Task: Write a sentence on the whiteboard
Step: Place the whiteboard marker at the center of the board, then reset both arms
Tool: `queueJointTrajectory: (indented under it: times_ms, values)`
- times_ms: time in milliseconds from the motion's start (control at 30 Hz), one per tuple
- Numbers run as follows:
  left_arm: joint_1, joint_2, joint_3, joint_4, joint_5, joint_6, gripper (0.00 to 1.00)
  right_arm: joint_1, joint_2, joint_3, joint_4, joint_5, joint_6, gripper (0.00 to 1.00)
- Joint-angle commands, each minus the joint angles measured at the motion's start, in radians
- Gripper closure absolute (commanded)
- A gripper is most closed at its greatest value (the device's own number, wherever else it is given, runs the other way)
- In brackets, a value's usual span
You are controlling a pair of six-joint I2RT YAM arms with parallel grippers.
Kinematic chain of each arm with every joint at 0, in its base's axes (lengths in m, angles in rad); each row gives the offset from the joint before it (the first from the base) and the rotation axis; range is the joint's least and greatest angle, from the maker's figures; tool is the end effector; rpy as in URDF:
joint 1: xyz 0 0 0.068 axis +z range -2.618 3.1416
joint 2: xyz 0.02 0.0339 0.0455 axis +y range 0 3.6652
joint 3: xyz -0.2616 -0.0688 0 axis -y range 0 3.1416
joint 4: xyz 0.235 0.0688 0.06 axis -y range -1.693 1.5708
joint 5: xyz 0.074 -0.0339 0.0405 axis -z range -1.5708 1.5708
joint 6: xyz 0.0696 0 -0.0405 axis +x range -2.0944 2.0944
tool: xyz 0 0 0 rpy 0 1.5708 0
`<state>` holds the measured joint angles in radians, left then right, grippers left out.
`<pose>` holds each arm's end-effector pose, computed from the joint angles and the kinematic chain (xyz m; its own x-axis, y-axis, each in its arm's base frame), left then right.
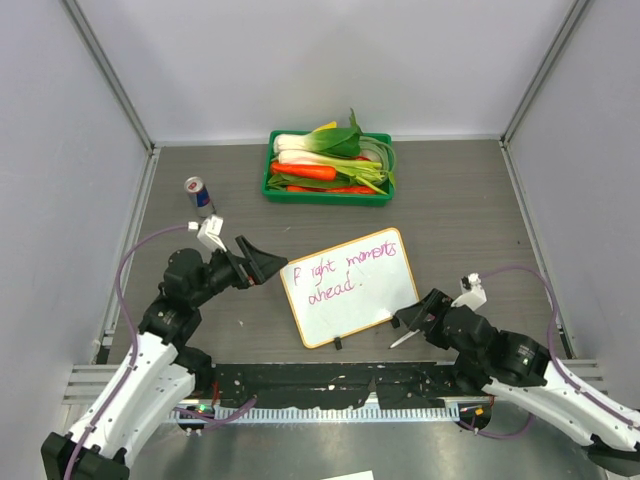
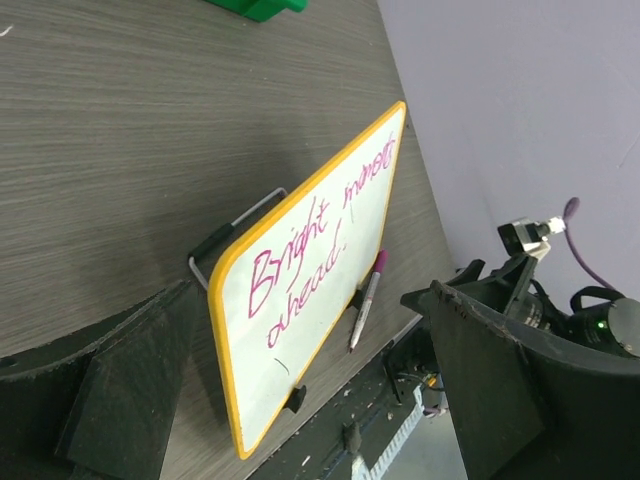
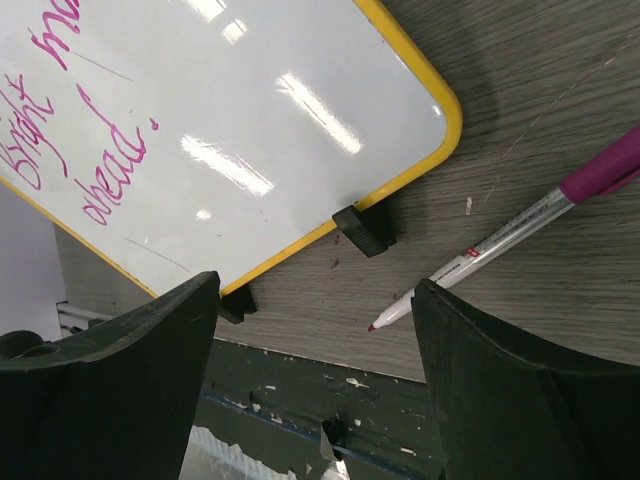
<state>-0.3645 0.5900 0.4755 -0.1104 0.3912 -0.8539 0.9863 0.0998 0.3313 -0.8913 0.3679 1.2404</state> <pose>0.1567 -0.0882 0.2610 -0.6471 -0.4990 -0.5764 0.2876 0.5404 -0.7907 0.0675 0.0566 0.1667 -0.6975 0.5453 -0.4649 0.1183 0.7275 0.6759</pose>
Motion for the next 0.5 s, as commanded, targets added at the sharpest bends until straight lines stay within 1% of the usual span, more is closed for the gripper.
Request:
queueJointTrajectory:
  times_ms: [0, 200, 300, 467]
  values:
    - [0.002, 0.027, 0.052, 0.006, -0.052, 0.004, 0.0, -0.001, 0.087, 0.083, 0.006, 0.092, -0.001, 0.17]
    - [0.002, 0.073, 0.092, -0.011, -0.104, 0.019, 0.0, 0.0, 0.196, 0.155, 0.075, 0.137, -0.088, 0.16]
    - [0.002, 0.102, 0.147, -0.079, -0.175, 0.039, 0.01, 0.0, 0.279, 0.219, 0.118, 0.186, -0.133, 0.16]
    - [0.002, 0.162, 0.264, -0.242, -0.319, 0.098, 0.0, -0.001, 0.451, 0.348, 0.178, 0.273, -0.278, 0.15]
